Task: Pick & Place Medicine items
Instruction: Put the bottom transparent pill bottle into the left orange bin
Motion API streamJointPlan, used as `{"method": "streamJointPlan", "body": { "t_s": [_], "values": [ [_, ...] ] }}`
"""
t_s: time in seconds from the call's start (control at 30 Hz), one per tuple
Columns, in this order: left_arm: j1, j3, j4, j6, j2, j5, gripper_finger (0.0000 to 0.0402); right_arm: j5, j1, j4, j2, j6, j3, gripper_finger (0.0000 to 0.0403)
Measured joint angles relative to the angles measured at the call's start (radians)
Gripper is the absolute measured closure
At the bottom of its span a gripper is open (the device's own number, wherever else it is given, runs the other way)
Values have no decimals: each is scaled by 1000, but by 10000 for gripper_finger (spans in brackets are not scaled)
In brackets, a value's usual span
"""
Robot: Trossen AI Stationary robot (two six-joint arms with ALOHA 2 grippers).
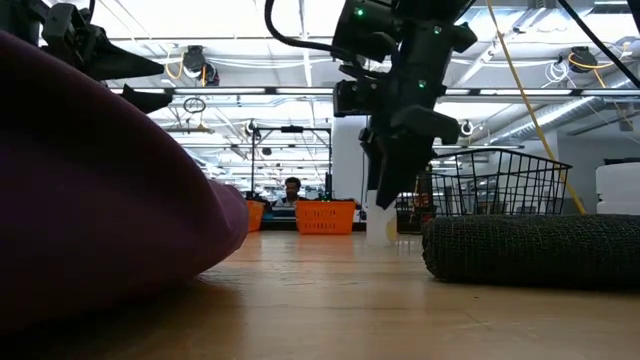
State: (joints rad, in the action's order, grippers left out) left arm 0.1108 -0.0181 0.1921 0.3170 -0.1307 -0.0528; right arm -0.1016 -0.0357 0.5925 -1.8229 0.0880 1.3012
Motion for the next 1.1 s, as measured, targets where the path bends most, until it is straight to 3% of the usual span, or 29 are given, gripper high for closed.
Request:
{"method": "streamJointPlan", "body": {
  "t_s": [0.13,0.37,0.53,0.77,0.87,1.1],
  "values": [
    [0,0,0,13,0,6,119,-2,0,11,43,37,-1,182],
    [-88,0,17,22,-79,-27,119,-2,-1,24,240,-70,-1,175],
    [-195,0,154,24,-281,-163,119,-2,-27,1,390,-99,0,175],
    [-308,-29,395,34,-666,-253,119,-5,-106,-26,486,-99,0,182],
    [-317,-142,351,84,-818,-262,119,-6,-140,-28,493,-99,0,183],
    [-282,-621,-110,-44,-1164,-156,119,-8,-176,-32,525,-77,0,188]
  ]
}}
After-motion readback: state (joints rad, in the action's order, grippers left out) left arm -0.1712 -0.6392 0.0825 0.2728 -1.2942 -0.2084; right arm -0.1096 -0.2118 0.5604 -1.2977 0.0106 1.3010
